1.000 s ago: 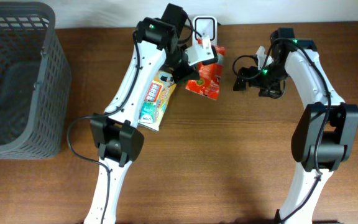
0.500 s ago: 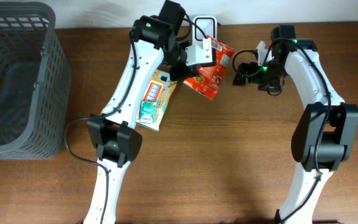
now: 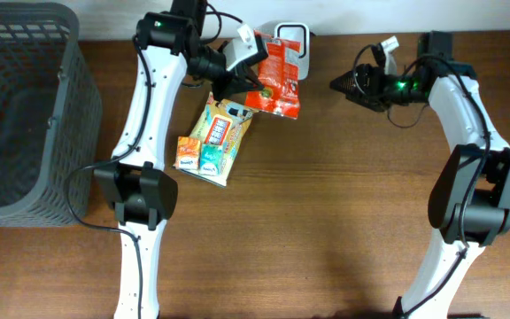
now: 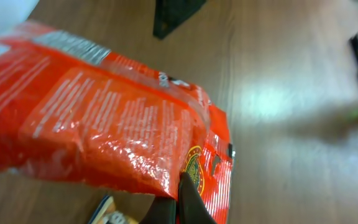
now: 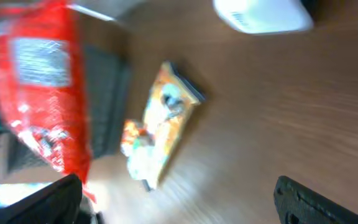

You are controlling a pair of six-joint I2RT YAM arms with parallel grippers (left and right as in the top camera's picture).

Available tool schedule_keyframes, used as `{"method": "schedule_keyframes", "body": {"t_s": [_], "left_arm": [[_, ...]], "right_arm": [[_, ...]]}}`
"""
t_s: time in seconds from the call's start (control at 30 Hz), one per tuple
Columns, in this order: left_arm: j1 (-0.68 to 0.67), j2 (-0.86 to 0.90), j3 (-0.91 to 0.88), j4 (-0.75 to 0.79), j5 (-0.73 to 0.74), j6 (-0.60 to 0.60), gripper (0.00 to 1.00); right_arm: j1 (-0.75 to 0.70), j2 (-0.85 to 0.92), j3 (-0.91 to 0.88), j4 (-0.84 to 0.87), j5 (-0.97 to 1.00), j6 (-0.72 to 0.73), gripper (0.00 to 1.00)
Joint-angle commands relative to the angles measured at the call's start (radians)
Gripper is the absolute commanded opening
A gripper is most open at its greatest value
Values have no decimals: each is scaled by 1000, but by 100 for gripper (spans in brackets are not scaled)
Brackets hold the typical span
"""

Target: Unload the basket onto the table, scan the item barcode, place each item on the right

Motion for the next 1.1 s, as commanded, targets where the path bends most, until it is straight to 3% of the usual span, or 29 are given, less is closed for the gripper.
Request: {"method": "schedule_keyframes", "body": {"t_s": [0.0,0.17,0.4,0.7,0.8,0.87,0.9,1.07], "left_arm": [[-8,-53,25,-5,108,-100,0],[-16,-53,25,-10,108,-198,0],[-16,-53,25,-74,106,-204,0],[-20,-52,25,-88,88,-204,0],[-26,-52,25,-88,79,-204,0],[-28,-52,25,-88,61,-204,0],[-28,-52,25,-91,48,-204,0],[-28,-52,25,-108,-24,-205,0]], "right_arm": [[43,-6,-75,99,-249,-22,98],[95,-6,-122,273,-326,43,99],[167,-6,-122,485,-325,240,98],[231,-6,-122,513,-315,312,99],[233,-6,-122,513,-309,312,85],[233,-6,-122,513,-310,313,60],[233,-6,-122,513,-309,324,52],[233,-6,-122,513,-302,359,42]]}}
